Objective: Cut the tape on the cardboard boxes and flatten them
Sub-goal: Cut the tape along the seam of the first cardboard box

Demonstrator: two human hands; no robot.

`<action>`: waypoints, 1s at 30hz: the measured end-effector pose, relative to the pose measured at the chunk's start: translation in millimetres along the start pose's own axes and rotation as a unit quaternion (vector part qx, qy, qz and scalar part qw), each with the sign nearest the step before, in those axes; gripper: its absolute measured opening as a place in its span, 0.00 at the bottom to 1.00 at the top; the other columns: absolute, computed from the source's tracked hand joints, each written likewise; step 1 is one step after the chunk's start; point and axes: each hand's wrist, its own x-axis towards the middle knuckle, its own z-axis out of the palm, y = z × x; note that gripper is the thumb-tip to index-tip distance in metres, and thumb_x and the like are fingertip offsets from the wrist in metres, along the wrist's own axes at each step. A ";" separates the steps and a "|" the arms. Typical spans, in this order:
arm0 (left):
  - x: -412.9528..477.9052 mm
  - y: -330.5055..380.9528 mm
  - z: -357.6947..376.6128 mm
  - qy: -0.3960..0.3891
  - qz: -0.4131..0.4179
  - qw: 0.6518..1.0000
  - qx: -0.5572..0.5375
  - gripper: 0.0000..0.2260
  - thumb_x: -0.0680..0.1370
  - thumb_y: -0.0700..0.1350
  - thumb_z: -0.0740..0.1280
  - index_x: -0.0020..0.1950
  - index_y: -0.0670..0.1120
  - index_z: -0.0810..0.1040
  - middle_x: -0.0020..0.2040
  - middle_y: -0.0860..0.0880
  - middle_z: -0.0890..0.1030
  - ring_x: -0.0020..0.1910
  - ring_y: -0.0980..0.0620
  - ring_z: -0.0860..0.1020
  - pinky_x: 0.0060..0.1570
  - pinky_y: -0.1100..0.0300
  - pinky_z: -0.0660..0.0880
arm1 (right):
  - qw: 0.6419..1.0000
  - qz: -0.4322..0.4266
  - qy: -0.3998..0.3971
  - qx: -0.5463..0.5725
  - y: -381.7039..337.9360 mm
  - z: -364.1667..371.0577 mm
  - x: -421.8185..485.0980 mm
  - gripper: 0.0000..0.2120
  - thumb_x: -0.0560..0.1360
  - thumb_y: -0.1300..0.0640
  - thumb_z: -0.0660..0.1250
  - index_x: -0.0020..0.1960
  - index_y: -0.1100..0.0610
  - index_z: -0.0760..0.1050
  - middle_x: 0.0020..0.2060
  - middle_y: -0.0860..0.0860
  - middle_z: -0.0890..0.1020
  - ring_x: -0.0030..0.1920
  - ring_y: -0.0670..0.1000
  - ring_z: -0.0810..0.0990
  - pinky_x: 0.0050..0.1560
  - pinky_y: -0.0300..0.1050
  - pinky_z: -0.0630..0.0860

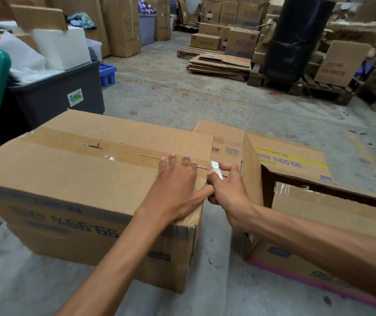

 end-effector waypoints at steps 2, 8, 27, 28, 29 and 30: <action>-0.4 1.4 0.3 0.013 0.013 1.000 0.012 0.42 0.69 0.67 0.43 0.70 0.43 0.72 0.73 0.42 0.70 0.74 0.37 0.62 0.74 0.43 0.57 | 1.000 0.003 -0.005 -0.005 -0.7 -0.9 0.9 0.12 0.81 0.57 0.62 0.62 0.51 0.64 0.39 0.55 0.78 0.27 0.49 0.69 0.27 0.43 0.67; -1.6 0.8 0.9 0.049 0.035 0.998 0.012 0.32 0.71 0.64 0.49 0.59 0.46 0.80 0.59 0.45 0.80 0.62 0.39 0.74 0.64 0.47 0.68 | 1.000 0.000 -0.012 -0.012 -5.6 -1.4 0.1 0.13 0.80 0.59 0.61 0.62 0.51 0.64 0.40 0.55 0.78 0.30 0.49 0.71 0.29 0.43 0.69; -5.5 -11.3 2.2 0.187 -0.062 0.980 -0.011 0.20 0.77 0.53 0.58 0.68 0.53 0.76 0.68 0.45 0.75 0.70 0.46 0.70 0.66 0.50 0.68 | 0.983 -0.054 -0.077 -0.156 -25.5 -19.0 2.2 0.07 0.79 0.58 0.63 0.57 0.52 0.73 0.31 0.47 0.75 0.27 0.45 0.68 0.25 0.41 0.64; -4.5 -14.5 4.7 0.133 -0.074 0.988 0.005 0.23 0.80 0.54 0.54 0.75 0.54 0.66 0.76 0.43 0.65 0.77 0.44 0.58 0.75 0.46 0.56 | 0.982 -0.054 -0.079 -0.160 -26.8 -20.5 2.7 0.06 0.79 0.58 0.64 0.56 0.52 0.74 0.30 0.46 0.75 0.26 0.44 0.69 0.25 0.40 0.64; -2.8 -18.3 6.5 0.077 -0.087 0.993 0.010 0.24 0.82 0.55 0.49 0.79 0.56 0.57 0.80 0.42 0.55 0.79 0.45 0.48 0.77 0.44 0.47 | 0.983 -0.052 -0.082 -0.158 -27.3 -21.5 2.8 0.06 0.79 0.58 0.65 0.55 0.52 0.75 0.29 0.46 0.75 0.25 0.42 0.69 0.25 0.39 0.63; -1.1 -21.1 7.5 0.035 -0.099 0.994 0.006 0.25 0.82 0.55 0.46 0.80 0.57 0.52 0.80 0.42 0.49 0.80 0.45 0.44 0.76 0.43 0.43 | 0.983 -0.050 -0.085 -0.154 -27.4 -22.3 2.0 0.05 0.79 0.57 0.65 0.55 0.52 0.76 0.29 0.45 0.75 0.25 0.41 0.68 0.25 0.39 0.62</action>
